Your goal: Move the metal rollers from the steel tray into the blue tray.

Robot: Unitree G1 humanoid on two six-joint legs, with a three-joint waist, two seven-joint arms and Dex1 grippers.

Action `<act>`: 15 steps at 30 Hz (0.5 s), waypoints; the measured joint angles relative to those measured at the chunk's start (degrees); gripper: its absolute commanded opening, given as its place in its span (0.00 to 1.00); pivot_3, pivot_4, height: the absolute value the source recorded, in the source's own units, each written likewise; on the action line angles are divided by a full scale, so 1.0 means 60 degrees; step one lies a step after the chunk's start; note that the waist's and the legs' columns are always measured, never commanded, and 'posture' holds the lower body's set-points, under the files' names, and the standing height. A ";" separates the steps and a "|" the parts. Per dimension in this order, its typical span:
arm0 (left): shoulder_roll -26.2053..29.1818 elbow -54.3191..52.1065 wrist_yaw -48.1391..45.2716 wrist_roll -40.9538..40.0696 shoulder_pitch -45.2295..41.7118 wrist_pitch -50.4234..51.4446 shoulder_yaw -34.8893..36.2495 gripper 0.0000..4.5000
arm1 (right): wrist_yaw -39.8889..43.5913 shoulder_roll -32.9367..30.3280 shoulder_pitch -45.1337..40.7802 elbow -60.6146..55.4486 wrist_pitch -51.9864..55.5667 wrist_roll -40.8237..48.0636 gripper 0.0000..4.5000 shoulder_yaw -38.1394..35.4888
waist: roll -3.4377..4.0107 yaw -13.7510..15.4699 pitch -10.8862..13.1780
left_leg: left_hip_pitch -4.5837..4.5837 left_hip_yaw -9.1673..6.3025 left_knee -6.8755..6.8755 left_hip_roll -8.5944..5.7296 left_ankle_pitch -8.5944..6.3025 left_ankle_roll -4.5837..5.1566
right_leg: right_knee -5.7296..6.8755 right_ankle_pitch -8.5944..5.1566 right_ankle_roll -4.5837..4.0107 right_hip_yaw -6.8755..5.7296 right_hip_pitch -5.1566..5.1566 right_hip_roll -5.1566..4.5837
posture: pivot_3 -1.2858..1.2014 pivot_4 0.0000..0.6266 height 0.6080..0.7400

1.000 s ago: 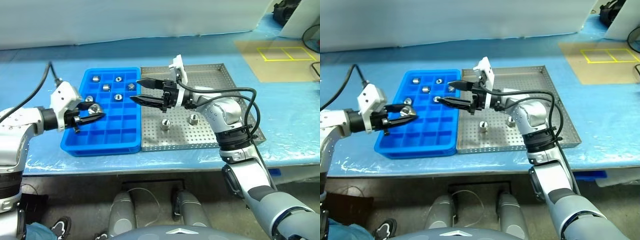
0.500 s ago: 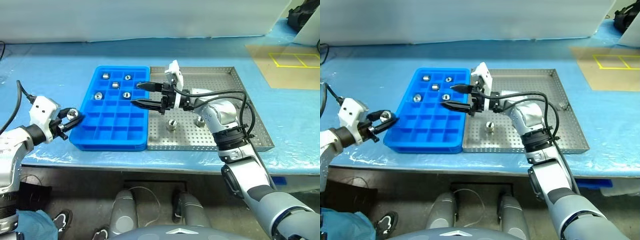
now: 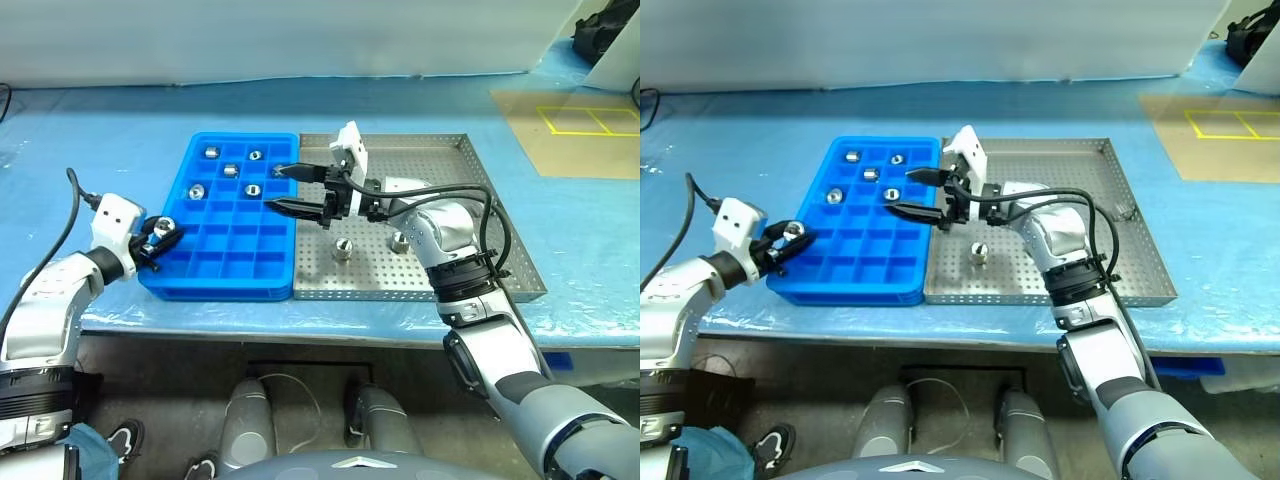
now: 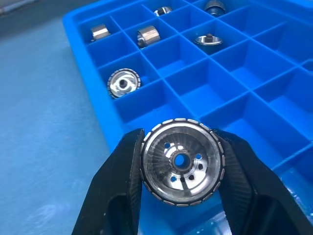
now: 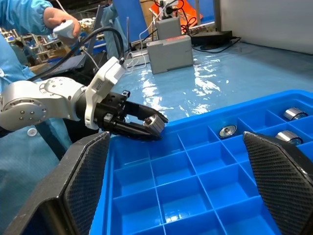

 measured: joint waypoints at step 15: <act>-0.0327 0.0645 0.0792 -0.0149 -0.1066 0.0111 -0.0054 0.89 | -0.0371 -0.0115 0.0338 -0.0406 -0.0063 -0.0172 1.00 0.0001 | -0.0002 -0.0005 -0.0001 | 0.0000 0.0001 0.0001 0.0007 0.0006 -0.0010 | 0.0002 -0.0006 0.0008 -0.0004 0.0001 0.0006 | 0.51 0.24 1.00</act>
